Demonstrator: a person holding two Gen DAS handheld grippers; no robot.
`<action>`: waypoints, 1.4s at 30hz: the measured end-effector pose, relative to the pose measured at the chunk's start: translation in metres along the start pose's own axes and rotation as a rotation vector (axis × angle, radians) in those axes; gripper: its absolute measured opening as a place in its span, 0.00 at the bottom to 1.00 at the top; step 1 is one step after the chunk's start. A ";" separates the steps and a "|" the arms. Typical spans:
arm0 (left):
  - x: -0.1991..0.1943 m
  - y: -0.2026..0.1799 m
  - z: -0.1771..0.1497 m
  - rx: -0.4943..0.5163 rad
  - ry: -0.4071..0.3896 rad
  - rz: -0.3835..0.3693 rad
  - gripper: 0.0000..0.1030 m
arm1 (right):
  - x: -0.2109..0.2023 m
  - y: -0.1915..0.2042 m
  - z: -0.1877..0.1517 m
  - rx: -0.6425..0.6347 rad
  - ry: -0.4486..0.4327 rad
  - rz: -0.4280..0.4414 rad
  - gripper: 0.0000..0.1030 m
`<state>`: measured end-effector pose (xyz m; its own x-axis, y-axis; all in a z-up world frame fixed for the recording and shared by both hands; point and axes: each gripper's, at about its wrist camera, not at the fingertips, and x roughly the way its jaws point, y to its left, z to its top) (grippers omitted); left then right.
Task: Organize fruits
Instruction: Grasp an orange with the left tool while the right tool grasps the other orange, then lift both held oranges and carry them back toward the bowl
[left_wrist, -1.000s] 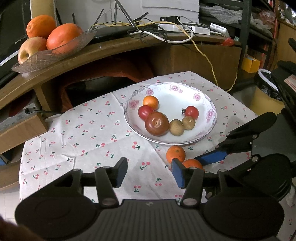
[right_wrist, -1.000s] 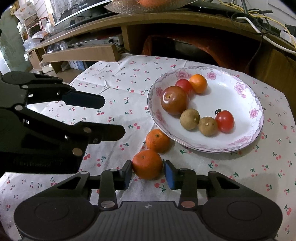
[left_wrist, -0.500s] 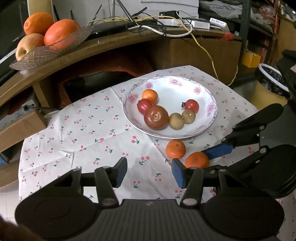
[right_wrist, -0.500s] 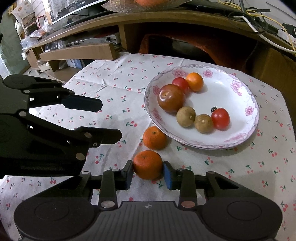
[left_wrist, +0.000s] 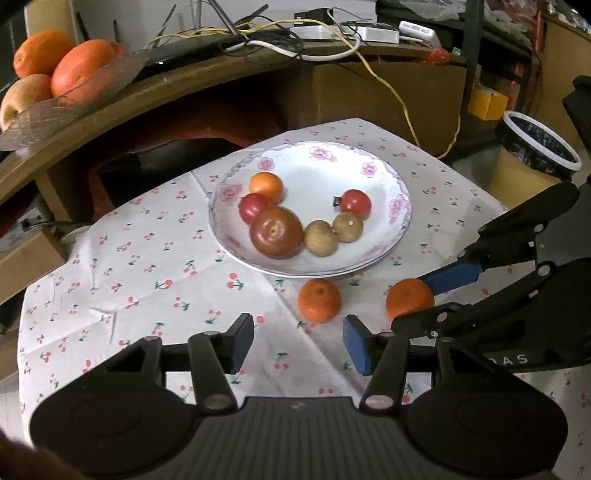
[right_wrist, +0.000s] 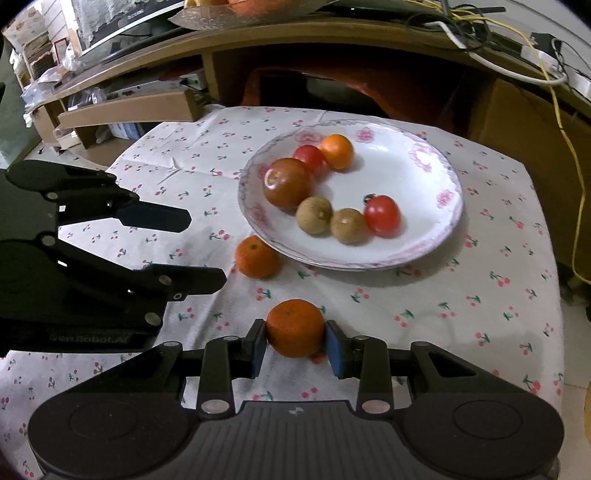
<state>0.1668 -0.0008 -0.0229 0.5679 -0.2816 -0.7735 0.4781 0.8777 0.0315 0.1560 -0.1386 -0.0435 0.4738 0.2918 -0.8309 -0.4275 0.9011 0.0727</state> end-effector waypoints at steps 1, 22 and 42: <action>0.001 -0.002 0.001 0.003 0.001 -0.004 0.57 | -0.001 -0.002 -0.001 0.003 0.000 -0.005 0.33; 0.040 -0.017 0.006 -0.025 -0.042 0.017 0.57 | -0.015 -0.034 -0.015 0.073 -0.008 -0.025 0.33; 0.013 -0.038 -0.013 -0.048 0.020 0.062 0.34 | -0.019 -0.022 -0.017 0.012 -0.007 -0.056 0.33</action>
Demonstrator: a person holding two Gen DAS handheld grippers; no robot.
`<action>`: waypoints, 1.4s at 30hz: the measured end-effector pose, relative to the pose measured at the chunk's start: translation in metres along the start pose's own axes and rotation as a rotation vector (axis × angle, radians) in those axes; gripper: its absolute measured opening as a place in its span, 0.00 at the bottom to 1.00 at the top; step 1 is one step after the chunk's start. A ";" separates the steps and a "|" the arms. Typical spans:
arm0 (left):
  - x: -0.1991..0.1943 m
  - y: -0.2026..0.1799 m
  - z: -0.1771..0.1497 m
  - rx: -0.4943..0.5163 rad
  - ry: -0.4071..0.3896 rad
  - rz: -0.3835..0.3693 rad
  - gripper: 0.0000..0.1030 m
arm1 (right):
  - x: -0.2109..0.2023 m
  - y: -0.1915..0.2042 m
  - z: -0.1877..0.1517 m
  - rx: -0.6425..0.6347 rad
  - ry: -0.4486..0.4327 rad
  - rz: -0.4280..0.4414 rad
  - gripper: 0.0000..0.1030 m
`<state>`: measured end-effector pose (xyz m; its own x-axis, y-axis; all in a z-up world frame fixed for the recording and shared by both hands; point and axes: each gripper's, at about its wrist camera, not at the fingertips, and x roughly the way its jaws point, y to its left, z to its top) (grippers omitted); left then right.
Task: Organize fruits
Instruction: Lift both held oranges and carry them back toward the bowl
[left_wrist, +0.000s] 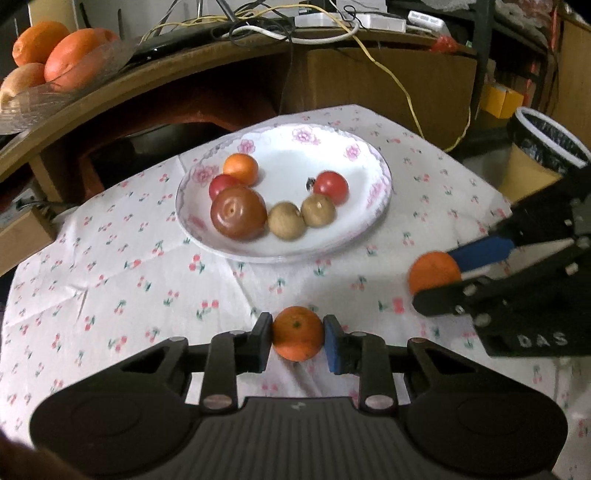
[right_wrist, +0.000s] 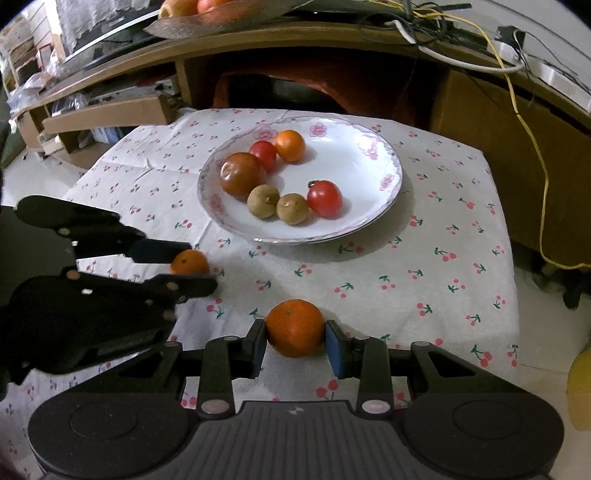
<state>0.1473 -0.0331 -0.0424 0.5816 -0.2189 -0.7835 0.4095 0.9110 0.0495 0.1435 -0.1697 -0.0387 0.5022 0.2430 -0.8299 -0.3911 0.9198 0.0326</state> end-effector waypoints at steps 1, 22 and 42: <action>-0.003 -0.002 -0.003 0.001 0.004 0.006 0.34 | 0.000 0.002 -0.002 -0.005 0.002 -0.005 0.33; -0.057 -0.008 -0.059 -0.087 0.109 0.117 0.34 | -0.019 0.053 -0.035 -0.025 0.001 -0.065 0.33; -0.065 -0.017 -0.066 -0.068 0.112 0.132 0.34 | -0.038 0.073 -0.048 -0.004 -0.032 -0.096 0.33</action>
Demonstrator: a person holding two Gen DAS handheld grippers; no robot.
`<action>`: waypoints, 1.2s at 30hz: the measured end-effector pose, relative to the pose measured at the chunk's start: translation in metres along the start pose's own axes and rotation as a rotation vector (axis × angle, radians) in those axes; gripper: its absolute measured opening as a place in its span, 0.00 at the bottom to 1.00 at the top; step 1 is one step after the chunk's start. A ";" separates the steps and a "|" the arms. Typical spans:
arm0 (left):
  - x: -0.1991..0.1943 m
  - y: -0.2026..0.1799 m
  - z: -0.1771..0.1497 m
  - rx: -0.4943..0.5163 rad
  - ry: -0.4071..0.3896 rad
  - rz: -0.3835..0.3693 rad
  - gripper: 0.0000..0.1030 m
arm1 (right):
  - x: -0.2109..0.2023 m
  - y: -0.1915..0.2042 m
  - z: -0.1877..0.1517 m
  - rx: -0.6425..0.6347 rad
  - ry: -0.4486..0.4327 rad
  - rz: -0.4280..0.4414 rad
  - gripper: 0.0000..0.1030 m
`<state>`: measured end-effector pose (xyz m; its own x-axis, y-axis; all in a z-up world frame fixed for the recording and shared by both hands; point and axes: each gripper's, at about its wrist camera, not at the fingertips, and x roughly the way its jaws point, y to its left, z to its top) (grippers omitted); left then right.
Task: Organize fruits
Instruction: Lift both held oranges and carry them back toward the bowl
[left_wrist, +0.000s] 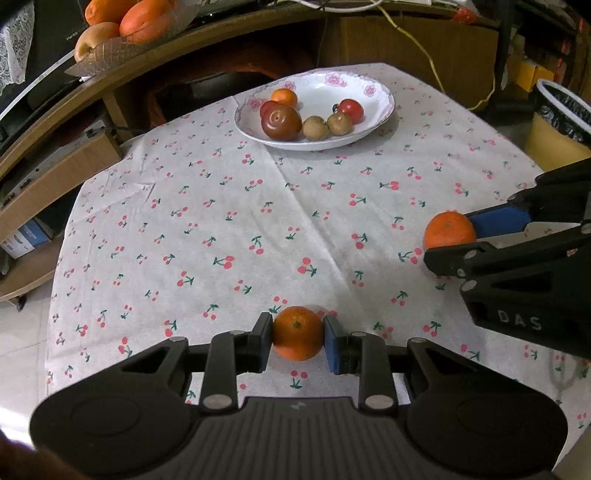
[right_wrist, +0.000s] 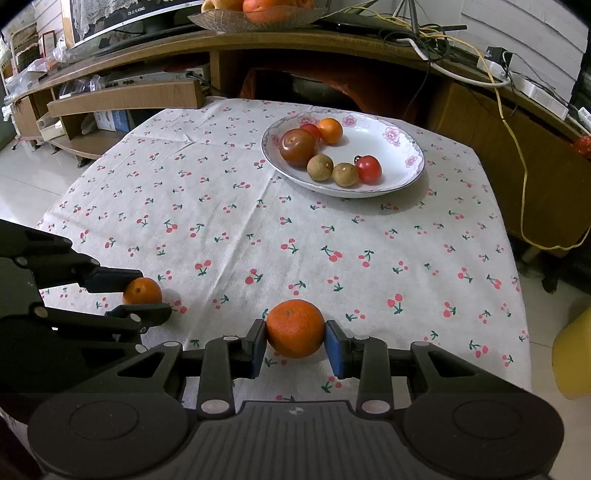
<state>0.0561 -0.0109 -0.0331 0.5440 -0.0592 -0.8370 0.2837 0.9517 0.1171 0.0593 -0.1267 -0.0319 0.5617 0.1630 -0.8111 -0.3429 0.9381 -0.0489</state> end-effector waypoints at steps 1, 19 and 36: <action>-0.001 0.000 0.000 0.003 -0.003 0.000 0.34 | -0.001 0.000 0.000 -0.002 -0.002 -0.003 0.33; -0.004 0.003 0.006 0.016 -0.038 0.029 0.34 | -0.003 0.005 0.005 -0.041 -0.033 -0.047 0.33; -0.008 0.006 0.010 0.024 -0.062 0.048 0.34 | -0.003 0.008 0.008 -0.047 -0.043 -0.046 0.33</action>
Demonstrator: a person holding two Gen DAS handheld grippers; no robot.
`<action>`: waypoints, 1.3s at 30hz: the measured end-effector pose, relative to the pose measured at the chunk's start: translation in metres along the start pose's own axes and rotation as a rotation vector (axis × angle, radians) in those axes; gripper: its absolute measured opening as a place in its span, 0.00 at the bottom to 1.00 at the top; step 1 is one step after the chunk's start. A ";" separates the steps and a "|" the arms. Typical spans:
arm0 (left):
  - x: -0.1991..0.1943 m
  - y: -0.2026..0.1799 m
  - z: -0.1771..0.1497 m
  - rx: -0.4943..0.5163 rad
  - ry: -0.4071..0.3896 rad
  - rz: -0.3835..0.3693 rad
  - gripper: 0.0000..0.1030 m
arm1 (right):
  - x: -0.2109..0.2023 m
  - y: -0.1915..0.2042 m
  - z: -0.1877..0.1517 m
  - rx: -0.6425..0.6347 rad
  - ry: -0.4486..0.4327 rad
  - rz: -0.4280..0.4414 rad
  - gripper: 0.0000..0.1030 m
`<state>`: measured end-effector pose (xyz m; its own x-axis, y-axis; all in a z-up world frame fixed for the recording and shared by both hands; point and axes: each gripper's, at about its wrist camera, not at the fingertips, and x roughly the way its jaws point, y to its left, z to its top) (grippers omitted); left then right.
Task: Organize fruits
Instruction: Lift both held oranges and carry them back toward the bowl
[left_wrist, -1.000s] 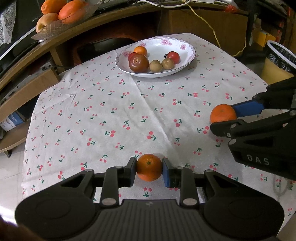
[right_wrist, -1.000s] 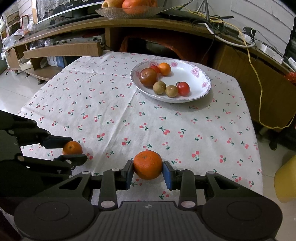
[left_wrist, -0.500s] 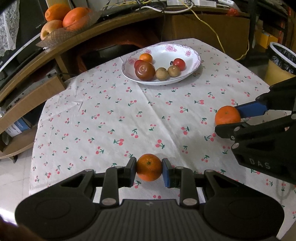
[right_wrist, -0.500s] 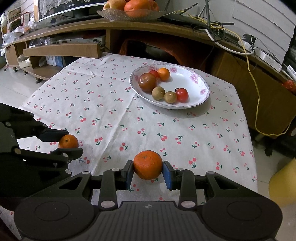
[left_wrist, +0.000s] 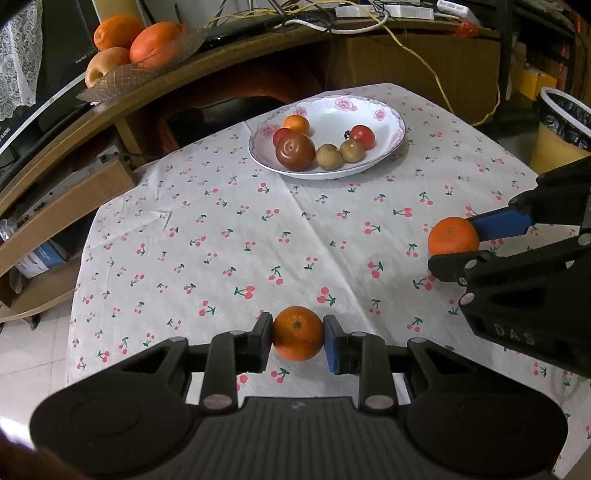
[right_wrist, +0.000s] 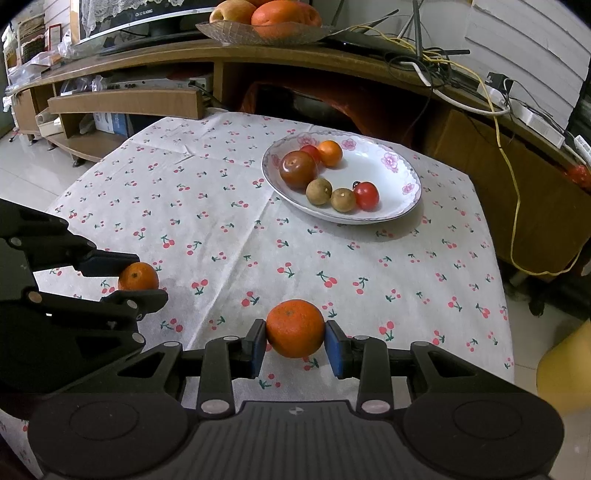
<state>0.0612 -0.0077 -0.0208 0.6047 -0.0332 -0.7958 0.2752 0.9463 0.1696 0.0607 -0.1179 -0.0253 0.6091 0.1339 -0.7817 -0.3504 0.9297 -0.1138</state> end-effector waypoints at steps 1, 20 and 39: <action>0.000 0.000 0.000 0.001 -0.001 0.002 0.34 | 0.000 0.000 0.000 0.000 0.000 0.001 0.33; 0.000 -0.002 0.002 0.014 -0.006 0.012 0.34 | 0.002 0.003 0.003 -0.008 0.002 0.006 0.33; -0.002 -0.005 0.009 0.019 -0.021 0.014 0.34 | 0.001 -0.001 0.007 0.022 -0.002 0.031 0.33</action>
<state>0.0655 -0.0152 -0.0149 0.6242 -0.0266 -0.7808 0.2807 0.9403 0.1923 0.0666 -0.1160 -0.0222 0.5994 0.1634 -0.7836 -0.3532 0.9325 -0.0757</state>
